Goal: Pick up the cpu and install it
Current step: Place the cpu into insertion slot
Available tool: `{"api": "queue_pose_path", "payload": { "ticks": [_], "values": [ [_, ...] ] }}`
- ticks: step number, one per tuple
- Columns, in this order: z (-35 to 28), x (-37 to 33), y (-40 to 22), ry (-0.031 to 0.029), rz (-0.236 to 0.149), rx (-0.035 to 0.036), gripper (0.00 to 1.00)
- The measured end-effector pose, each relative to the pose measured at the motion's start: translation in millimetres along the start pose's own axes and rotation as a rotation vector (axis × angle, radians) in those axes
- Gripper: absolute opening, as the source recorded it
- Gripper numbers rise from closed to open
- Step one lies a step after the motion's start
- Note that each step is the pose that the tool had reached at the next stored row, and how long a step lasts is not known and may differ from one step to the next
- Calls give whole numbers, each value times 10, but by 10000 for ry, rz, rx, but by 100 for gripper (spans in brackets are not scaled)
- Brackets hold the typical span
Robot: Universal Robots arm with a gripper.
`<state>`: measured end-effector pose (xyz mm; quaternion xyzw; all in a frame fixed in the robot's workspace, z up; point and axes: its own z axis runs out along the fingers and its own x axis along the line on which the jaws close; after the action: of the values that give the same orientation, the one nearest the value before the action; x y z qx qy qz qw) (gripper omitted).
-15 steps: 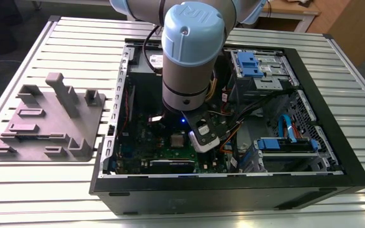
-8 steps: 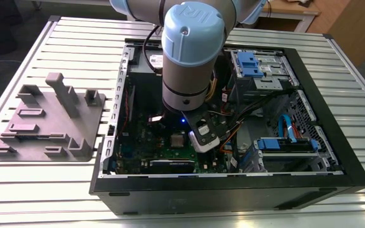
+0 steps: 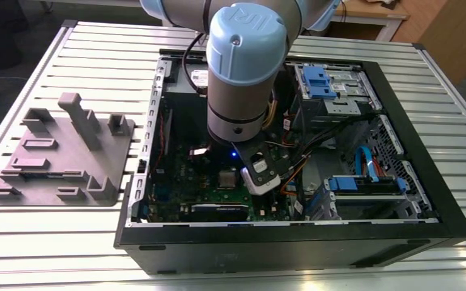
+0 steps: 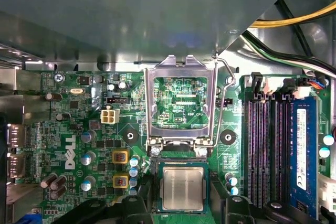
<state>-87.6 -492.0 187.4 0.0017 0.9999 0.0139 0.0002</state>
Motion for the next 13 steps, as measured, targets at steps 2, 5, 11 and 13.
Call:
{"api": "queue_pose_path", "payload": {
  "ticks": [2,5,11,13],
  "values": [
    [0,0,0,1,0,2,54],
    [-3,0,1,-1,0,0,54],
    [-6,2,0,0,1,4,54],
    [-6,2,0,0,0,4,54]
  ]
}}
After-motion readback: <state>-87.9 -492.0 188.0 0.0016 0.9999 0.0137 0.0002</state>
